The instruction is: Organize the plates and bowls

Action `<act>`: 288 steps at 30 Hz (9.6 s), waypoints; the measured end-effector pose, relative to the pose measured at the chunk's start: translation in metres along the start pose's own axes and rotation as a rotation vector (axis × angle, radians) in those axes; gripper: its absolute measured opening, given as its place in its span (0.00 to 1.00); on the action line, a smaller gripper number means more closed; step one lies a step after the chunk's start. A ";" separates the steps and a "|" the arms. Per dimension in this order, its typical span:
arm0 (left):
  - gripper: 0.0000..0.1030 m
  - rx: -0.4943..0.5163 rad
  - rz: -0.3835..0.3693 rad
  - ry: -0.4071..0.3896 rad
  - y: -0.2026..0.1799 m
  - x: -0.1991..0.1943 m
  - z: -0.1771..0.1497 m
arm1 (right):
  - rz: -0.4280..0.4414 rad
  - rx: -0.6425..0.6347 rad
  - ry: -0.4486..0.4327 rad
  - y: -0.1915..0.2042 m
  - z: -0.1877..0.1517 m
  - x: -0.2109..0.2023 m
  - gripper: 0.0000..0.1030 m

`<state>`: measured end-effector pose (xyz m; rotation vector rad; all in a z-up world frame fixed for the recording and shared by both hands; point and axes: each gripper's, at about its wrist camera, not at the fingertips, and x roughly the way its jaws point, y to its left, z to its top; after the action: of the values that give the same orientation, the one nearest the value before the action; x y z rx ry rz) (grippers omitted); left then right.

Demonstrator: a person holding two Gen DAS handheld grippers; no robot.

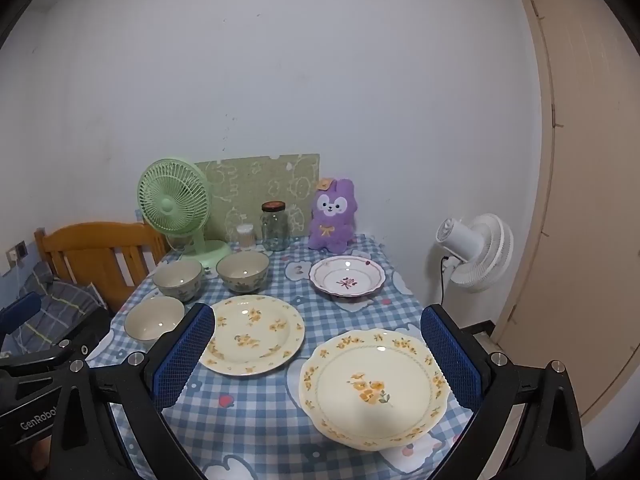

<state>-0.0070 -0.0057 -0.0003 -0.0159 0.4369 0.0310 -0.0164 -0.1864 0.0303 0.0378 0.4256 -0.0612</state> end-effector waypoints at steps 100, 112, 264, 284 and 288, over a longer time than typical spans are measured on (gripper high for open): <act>0.98 -0.002 -0.001 0.009 -0.002 0.016 0.003 | 0.044 -0.030 0.005 0.004 0.001 0.009 1.00; 0.94 -0.021 -0.064 0.108 -0.028 0.071 -0.019 | -0.008 -0.071 0.072 -0.020 -0.022 0.067 0.96; 0.76 -0.064 0.050 0.484 -0.033 0.243 -0.046 | 0.141 -0.086 0.405 0.002 -0.031 0.265 0.92; 0.73 -0.125 0.087 0.594 -0.011 0.275 -0.065 | 0.179 -0.129 0.475 0.031 -0.046 0.305 0.92; 0.72 -0.127 0.084 0.604 -0.009 0.279 -0.068 | 0.178 -0.135 0.491 0.033 -0.050 0.312 0.92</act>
<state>0.2169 -0.0093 -0.1801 -0.1348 1.0390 0.1390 0.2487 -0.1674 -0.1435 -0.0440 0.9137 0.1556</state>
